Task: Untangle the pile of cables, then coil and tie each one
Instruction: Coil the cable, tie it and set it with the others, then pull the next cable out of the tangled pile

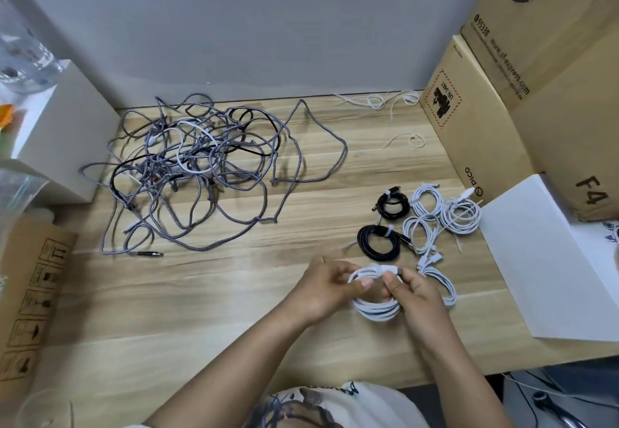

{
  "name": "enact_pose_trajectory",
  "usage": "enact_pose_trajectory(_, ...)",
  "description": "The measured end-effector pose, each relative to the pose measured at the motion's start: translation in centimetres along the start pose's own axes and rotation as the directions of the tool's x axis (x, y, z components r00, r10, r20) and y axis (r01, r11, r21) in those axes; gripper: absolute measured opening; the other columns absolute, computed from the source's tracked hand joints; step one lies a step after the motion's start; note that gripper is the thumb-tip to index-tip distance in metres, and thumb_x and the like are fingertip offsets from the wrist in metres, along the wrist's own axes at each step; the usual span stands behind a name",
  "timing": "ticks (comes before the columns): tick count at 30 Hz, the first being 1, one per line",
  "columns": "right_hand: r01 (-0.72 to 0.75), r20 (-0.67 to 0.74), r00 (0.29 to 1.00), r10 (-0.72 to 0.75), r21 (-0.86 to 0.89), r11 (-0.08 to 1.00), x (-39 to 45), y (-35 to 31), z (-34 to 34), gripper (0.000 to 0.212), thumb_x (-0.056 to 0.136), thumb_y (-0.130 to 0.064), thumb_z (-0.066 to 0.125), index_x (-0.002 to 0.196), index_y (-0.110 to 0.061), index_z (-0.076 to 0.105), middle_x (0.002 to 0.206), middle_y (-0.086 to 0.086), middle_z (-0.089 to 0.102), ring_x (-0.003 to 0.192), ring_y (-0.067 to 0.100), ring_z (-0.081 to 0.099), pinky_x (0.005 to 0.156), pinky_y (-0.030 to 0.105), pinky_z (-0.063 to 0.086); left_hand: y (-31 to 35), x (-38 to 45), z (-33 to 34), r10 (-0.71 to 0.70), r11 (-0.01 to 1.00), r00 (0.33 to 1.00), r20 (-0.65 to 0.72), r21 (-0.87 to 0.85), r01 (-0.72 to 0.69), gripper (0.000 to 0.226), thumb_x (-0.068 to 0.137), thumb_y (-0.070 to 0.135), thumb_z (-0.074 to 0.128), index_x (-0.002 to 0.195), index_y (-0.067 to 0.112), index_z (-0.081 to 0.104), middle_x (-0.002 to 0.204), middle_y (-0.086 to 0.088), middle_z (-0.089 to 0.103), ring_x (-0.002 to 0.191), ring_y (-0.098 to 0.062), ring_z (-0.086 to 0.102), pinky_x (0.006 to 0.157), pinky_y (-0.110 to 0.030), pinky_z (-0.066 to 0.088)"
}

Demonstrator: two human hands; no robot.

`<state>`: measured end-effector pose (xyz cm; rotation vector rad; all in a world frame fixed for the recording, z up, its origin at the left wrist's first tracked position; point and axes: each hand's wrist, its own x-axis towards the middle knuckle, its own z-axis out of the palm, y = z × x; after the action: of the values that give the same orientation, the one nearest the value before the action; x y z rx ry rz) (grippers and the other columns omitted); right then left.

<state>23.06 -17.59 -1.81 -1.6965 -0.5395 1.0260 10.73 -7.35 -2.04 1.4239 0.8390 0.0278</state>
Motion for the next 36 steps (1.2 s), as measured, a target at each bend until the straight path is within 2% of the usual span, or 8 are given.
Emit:
enact_pose_trajectory(3,-0.069,-0.03,0.997,0.067,-0.09,0.994,1.0,2.2,-0.1,0.014,0.093,-0.011,0.055,0.087,-0.018,0.065,0.081,-0.002,0.071,0.077,0.012,0.065,0.074,0.025,0.049,-1.0,1.9,0.7,-0.033,0.949,0.997,-0.069,0.311,0.053,0.051,0.07,0.054,0.048,0.106,0.025,0.069,0.107,-0.005,0.051,0.105,-0.015,0.035,0.085,-0.019,0.028)
enact_pose_trajectory(6,-0.109,-0.098,0.991,0.095,-0.14,0.984,1.9,3.5,-0.2,0.014,0.09,-0.01,0.06,0.089,-0.023,0.062,0.089,0.0,0.071,0.086,0.018,0.067,0.085,0.039,0.051,-1.3,3.2,1.1,-0.06,0.97,0.998,-0.022,0.236,0.064,0.027,0.086,0.033,0.06,0.096,0.009,0.068,0.094,-0.008,0.067,0.085,-0.016,0.055,0.073,-0.024,0.038)
enact_pose_trajectory(10,-0.12,-0.165,0.984,0.072,-0.305,0.945,2.6,4.9,-0.2,0.029,0.078,-0.008,0.071,0.082,-0.034,0.059,0.091,0.005,0.069,0.088,0.024,0.065,0.085,0.045,0.051,-2.1,4.3,1.3,-0.134,0.964,0.989,-0.062,0.222,0.144,0.007,0.089,0.016,0.059,0.095,0.014,0.062,0.088,-0.001,0.059,0.082,-0.013,0.052,0.072,-0.023,0.038)
enact_pose_trajectory(17,-0.152,-0.229,0.972,0.043,-0.487,0.86,2.7,4.1,0.2,0.049,0.077,-0.011,0.073,0.123,-0.007,0.055,0.119,0.014,0.056,0.113,0.029,0.053,0.1,0.041,0.041,-2.2,3.7,1.0,-0.055,0.984,0.996,-0.077,0.163,0.067,0.022,0.077,0.017,0.058,0.092,0.003,0.068,0.08,-0.004,0.06,0.075,-0.014,0.051,0.069,-0.025,0.039)
enact_pose_trajectory(21,-0.038,-0.279,0.949,-0.15,-0.57,0.821,1.6,2.3,1.4,0.055,0.077,-0.008,0.071,0.128,-0.013,0.052,0.122,0.01,0.049,0.113,0.025,0.052,0.099,0.044,0.042,-1.6,1.7,-0.4,-0.044,0.994,0.984,-0.17,0.092,0.06,0.024,0.089,0.004,0.055,0.113,0.001,0.061,0.103,-0.01,0.062,0.09,-0.012,0.052,0.081,-0.017,0.041)
enact_pose_trajectory(26,0.153,-0.035,0.982,-0.186,-0.426,0.892,2.3,-0.2,8.8,0.046,0.074,-0.001,0.072,0.109,-0.026,0.056,0.099,0.002,0.054,0.081,0.01,0.05,0.073,0.006,0.038,-2.0,-3.4,-4.8,0.067,0.995,0.935,-0.348,0.098,-0.035,0.022,0.092,0.006,0.052,0.11,0.009,0.065,0.095,0.006,0.06,0.087,-0.006,0.053,0.074,-0.004,0.037)
enact_pose_trajectory(31,0.211,0.314,0.945,-0.096,-0.355,0.911,0.9,-0.3,20.1,0.036,0.074,-0.005,0.074,0.097,-0.027,0.057,0.089,-0.001,0.052,0.073,0.009,0.048,0.071,0.015,0.04,-6.3,-10.5,-12.0,-0.057,0.99,0.778,-0.626,0.062,0.123,0.026,0.091,0.005,0.049,0.101,0.021,0.067,0.09,0.007,0.064,0.094,-0.013,0.06,0.084,-0.023,0.043)
enact_pose_trajectory(36,0.327,0.53,0.846,-0.057,-0.432,0.841,-2.4,1.0,29.1,0.024,0.077,-0.006,0.067,0.094,-0.022,0.062,0.083,-0.005,0.051,0.069,0.009,0.049,0.074,0.025,0.043,-9.9,-17.0,-18.1,-0.036,0.857,0.565,-0.824,0.265,0.442,0.037,0.082,-0.002,0.05,0.112,0.016,0.063,0.104,-0.004,0.064,0.102,-0.024,0.059,0.081,-0.034,0.044)
